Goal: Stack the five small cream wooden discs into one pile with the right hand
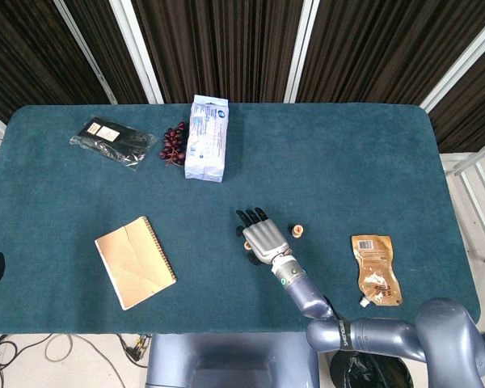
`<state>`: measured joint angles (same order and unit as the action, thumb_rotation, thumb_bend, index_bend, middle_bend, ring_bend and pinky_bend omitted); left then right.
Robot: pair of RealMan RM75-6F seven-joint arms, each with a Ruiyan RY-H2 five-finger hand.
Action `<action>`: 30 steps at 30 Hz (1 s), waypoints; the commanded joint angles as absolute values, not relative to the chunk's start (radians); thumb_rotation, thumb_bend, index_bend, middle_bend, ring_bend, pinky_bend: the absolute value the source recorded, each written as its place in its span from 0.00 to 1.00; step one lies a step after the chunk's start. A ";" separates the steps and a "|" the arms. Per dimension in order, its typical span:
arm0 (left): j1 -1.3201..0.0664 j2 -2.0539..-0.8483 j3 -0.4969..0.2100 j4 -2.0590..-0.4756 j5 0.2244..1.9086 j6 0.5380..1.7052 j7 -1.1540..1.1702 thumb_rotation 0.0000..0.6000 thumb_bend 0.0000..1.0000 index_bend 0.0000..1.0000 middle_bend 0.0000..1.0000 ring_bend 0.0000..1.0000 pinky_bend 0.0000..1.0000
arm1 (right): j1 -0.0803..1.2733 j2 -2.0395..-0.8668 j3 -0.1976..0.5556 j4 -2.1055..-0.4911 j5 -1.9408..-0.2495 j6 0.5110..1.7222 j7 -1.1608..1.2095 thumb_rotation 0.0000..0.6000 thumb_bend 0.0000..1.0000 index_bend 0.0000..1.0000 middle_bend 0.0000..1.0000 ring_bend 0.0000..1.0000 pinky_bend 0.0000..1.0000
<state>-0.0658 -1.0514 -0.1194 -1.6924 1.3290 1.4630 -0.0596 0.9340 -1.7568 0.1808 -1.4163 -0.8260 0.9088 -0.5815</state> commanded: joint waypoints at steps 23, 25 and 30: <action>-0.065 -1.052 -0.119 -1.688 1.330 1.465 -0.058 1.00 0.49 0.16 0.00 0.00 0.00 | 0.951 -1.791 0.190 -1.311 -0.805 0.840 -0.534 1.00 0.41 0.45 0.00 0.00 0.00; -0.065 -1.052 -0.119 -1.687 1.329 1.465 -0.058 1.00 0.49 0.16 0.00 0.00 0.00 | 0.953 -1.791 0.190 -1.307 -0.799 0.836 -0.536 1.00 0.41 0.46 0.00 0.00 0.00; -0.065 -1.053 -0.119 -1.686 1.329 1.465 -0.058 1.00 0.49 0.16 0.00 0.00 0.00 | 0.952 -1.790 0.189 -1.303 -0.796 0.836 -0.533 1.00 0.41 0.46 0.00 0.00 0.00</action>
<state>-0.0650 -1.0526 -0.1194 -1.6862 1.3289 1.4647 -0.0577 0.9518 -1.7900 0.1889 -1.3030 -0.7959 0.8364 -0.5336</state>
